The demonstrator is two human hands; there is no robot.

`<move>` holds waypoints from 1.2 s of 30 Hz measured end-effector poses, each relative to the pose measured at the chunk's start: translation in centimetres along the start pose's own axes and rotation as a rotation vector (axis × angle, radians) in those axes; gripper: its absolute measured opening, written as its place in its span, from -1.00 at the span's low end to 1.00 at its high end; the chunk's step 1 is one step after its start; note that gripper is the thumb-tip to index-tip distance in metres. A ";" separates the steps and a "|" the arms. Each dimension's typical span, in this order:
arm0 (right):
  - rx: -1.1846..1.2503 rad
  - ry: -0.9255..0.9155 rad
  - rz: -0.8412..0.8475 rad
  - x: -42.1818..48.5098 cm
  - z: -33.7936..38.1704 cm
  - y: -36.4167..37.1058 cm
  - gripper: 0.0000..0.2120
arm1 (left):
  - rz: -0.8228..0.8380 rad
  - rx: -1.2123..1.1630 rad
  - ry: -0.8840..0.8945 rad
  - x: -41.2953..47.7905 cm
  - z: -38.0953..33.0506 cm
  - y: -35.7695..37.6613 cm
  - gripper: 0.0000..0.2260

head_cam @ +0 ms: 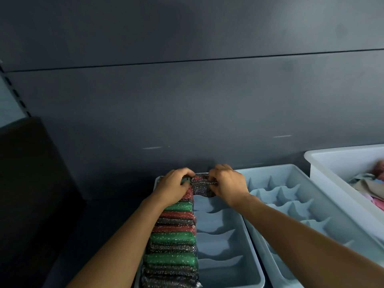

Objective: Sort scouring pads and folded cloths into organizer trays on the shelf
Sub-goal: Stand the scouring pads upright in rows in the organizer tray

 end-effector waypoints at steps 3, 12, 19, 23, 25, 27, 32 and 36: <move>-0.012 0.047 0.107 0.3 -0.8 1.1 -0.80 | 0.002 0.023 -0.014 -0.2 -0.2 0.0 -0.72; 0.333 0.061 0.078 -2.0 -6.2 -5.4 -0.64 | -0.113 -0.011 0.114 0.2 -6.4 -0.6 -0.67; 0.413 0.157 0.038 -6.0 -16.2 -10.9 -0.93 | -0.116 -0.152 0.359 4.5 -17.7 4.8 -0.70; 0.389 0.293 -0.041 -7.5 -25.8 -13.6 -0.86 | -0.053 -0.242 0.433 7.0 -24.5 9.2 -0.71; 0.336 0.372 -0.080 -8.0 -31.1 -14.9 -0.81 | -0.021 -0.285 0.473 8.2 -27.8 11.3 -0.72; 0.267 0.425 -0.098 -8.3 -35.8 -15.7 -0.83 | 0.033 -0.310 0.490 9.7 -30.7 13.5 -0.72; 0.057 0.502 -0.034 -7.6 -43.7 -16.2 -0.87 | 0.209 -0.215 0.509 14.7 -35.8 19.6 -0.72; -0.076 0.624 0.112 -6.5 -47.1 -14.8 -0.39 | 0.482 0.032 0.468 17.1 -37.0 23.9 -0.62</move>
Point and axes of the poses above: each hand's wrist, its own x-axis towards the middle knuckle, its own y-axis out of the palm, z = x × y, the point moved 8 cm from there along x, towards the middle knuckle, and after that the axes turned 13 degrees about y, right-handed, at the moved point
